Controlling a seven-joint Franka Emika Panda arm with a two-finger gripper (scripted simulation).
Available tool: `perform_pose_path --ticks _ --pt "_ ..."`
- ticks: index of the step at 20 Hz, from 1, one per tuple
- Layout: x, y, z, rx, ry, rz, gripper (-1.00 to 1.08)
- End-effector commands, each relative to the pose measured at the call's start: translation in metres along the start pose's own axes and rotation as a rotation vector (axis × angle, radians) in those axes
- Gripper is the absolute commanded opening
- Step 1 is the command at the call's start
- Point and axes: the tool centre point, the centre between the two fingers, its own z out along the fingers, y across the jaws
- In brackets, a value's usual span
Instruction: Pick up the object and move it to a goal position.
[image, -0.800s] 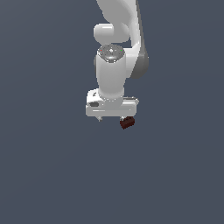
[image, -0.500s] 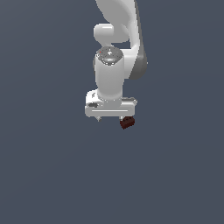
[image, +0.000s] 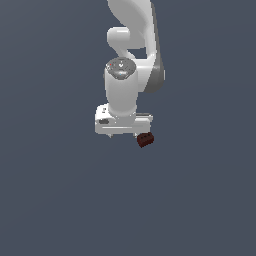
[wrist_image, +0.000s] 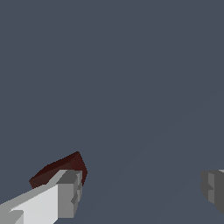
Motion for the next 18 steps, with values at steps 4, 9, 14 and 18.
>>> perform_pose_path --ticks 4,9,14,18 --pt "-0.001 -0.005 0.003 0.001 0.000 0.032 1.00" --pt "-0.004 -0.012 0.009 0.004 0.001 0.094 1.00" --pt "-0.009 -0.023 0.018 0.007 0.002 0.184 1.00" --pt "-0.014 -0.034 0.026 0.010 0.003 0.275 1.00"
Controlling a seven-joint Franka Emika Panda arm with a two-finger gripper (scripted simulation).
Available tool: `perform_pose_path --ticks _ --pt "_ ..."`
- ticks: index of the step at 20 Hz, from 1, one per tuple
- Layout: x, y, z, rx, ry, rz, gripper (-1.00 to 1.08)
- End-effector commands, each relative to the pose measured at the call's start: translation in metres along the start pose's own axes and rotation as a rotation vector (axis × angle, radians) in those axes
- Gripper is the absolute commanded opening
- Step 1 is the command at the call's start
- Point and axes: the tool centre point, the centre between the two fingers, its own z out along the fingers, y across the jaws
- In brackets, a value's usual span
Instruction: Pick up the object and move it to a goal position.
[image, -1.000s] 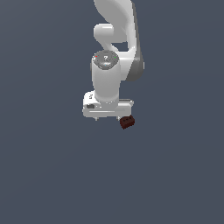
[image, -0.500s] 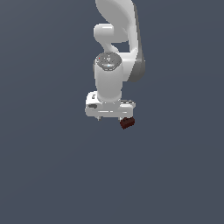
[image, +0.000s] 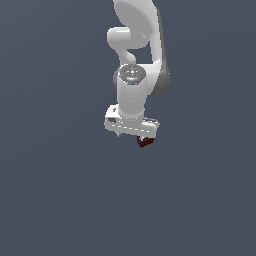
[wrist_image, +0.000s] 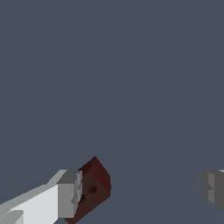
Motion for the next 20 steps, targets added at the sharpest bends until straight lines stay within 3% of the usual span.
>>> perform_pose_path --ticks 1,20 --pt "-0.005 -0.006 0.005 0.002 0.000 0.058 1.00" --pt "-0.044 -0.043 0.044 0.011 0.003 0.502 1.00"
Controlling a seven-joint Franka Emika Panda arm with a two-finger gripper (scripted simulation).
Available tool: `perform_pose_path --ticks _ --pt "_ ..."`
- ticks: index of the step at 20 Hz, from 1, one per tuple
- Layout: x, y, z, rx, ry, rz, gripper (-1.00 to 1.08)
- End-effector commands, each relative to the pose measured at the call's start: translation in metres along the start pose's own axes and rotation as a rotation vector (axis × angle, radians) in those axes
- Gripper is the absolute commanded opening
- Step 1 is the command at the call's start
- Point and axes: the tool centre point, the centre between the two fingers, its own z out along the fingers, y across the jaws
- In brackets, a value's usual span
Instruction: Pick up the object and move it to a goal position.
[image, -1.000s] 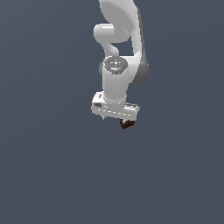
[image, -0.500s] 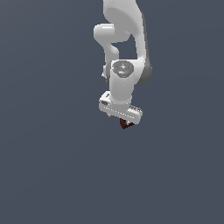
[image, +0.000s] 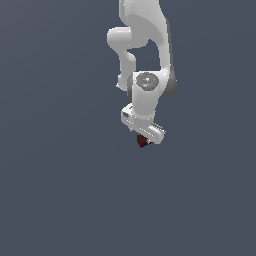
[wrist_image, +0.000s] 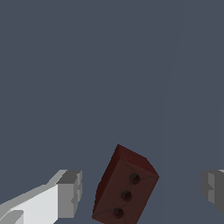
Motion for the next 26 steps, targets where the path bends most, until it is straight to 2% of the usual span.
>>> perform_pose_path --ticks 1,14,26 --pt "-0.007 -0.001 0.005 0.001 0.001 0.061 1.00" --pt "-0.039 -0.004 0.026 0.004 0.005 0.342 1.00" --pt "-0.050 -0.004 0.034 0.006 0.008 0.445 1.00"
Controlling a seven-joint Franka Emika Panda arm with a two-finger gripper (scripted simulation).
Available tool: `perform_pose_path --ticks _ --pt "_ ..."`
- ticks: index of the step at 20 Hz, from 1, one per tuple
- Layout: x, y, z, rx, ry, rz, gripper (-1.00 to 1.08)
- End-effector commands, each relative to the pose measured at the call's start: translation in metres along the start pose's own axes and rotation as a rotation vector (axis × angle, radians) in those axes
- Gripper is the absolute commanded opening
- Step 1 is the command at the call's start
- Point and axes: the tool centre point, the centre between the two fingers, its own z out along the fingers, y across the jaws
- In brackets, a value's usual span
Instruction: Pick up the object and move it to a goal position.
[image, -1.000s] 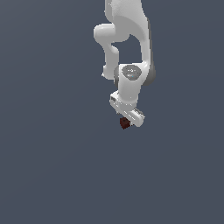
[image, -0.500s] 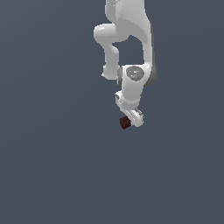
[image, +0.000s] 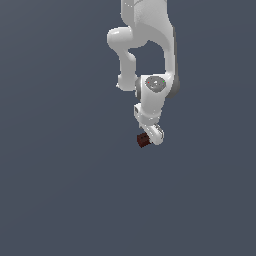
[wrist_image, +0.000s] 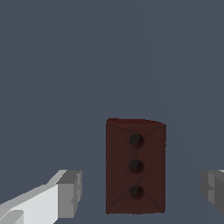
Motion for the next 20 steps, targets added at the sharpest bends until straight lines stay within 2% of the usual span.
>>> perform_pose_path --ticks 1,6,20 --pt "0.000 0.000 0.000 0.000 0.000 0.007 1.00" --pt "0.000 0.000 0.005 0.000 0.000 0.003 1.00" --pt "-0.001 0.001 0.050 0.000 0.000 0.007 1.00"
